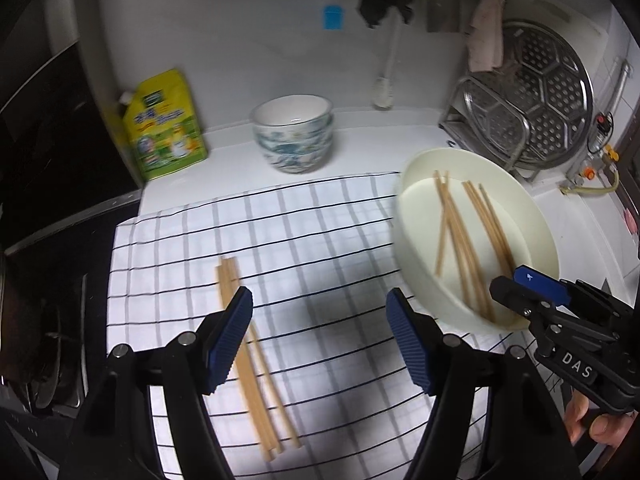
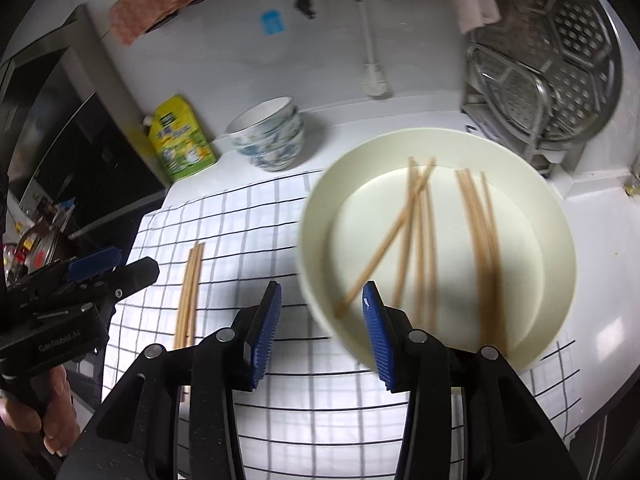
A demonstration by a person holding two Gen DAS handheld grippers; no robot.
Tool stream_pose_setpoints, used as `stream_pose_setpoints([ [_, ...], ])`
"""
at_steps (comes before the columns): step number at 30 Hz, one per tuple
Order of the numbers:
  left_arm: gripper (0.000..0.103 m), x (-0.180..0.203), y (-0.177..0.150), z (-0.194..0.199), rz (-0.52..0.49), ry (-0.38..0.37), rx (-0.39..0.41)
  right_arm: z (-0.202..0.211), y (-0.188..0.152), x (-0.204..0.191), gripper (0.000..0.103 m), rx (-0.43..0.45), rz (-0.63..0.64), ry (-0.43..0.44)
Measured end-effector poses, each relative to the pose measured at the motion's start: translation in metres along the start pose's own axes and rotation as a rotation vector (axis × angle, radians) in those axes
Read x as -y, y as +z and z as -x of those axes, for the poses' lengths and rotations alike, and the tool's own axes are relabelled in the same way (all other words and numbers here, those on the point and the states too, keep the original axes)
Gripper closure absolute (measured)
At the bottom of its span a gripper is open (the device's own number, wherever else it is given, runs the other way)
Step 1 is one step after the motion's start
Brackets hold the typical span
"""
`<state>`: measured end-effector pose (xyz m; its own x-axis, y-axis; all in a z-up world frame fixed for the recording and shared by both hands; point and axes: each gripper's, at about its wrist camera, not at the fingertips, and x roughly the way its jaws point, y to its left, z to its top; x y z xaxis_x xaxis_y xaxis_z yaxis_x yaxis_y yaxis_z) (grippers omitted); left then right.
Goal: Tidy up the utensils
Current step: 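Move both open tools back over the remaining chopsticks on the grid cloth, then lower both open tools toward the loose chopsticks on the grid cloth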
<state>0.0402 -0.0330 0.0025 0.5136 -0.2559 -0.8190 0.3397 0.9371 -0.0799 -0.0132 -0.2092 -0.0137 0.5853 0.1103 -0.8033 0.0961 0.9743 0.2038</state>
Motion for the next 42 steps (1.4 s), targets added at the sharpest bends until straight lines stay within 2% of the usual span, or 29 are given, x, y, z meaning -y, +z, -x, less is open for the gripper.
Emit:
stream_pose_setpoints([
  [11, 0.035, -0.076, -0.029, 0.013, 0.088, 0.043, 0.005, -0.015, -0.007, -0.07, 0.059, -0.023, 0.081, 0.031],
  [21, 0.035, -0.129, -0.058, 0.007, 0.153, 0.089, -0.025, -0.046, -0.022, -0.124, 0.057, -0.082, 0.152, 0.063],
  [28, 0.035, -0.156, -0.074, -0.005, 0.192, 0.107, -0.06, -0.07, -0.035, -0.139, 0.057, -0.138, 0.161, 0.079],
  [42, 0.032, -0.171, -0.09, -0.034, 0.222, 0.084, -0.121, -0.109, -0.055, -0.138, 0.054, -0.212, 0.15, 0.067],
])
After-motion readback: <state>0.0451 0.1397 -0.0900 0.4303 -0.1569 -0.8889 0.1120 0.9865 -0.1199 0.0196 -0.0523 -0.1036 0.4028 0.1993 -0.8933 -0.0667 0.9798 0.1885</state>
